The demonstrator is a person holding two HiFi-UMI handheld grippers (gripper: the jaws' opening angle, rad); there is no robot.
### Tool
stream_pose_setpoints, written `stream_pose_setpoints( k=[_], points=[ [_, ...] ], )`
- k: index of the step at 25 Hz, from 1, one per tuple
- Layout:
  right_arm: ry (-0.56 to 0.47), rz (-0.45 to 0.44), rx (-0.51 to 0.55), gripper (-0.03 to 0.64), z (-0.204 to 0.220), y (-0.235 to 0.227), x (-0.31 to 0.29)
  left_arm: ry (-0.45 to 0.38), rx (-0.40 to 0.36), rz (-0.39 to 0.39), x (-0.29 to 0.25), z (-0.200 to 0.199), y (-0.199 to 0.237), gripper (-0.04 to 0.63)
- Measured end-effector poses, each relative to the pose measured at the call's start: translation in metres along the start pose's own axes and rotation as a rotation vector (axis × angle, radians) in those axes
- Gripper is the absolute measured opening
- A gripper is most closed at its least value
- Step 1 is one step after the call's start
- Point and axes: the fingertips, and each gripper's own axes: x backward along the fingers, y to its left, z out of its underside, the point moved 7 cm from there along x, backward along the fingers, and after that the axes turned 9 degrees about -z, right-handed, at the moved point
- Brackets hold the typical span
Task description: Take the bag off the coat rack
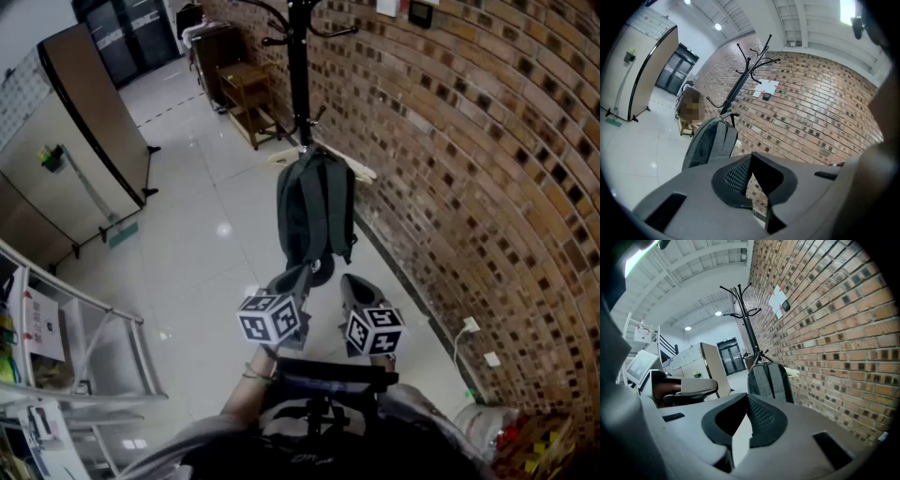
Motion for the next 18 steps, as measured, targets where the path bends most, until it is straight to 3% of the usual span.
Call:
stream_pose_setpoints(
  k=[5,18],
  points=[
    [0.003,-0.014,-0.005,0.009,0.000,-0.010,-0.001,-0.004,0.052,0.005,-0.008,0.000,-0.005,0.008],
    [0.013,0.006,-0.030,0.009,-0.015,-0.054,-0.034,-0.008,0.029,0.009,-0.065,-0.019,-0.004,0.008]
  ],
)
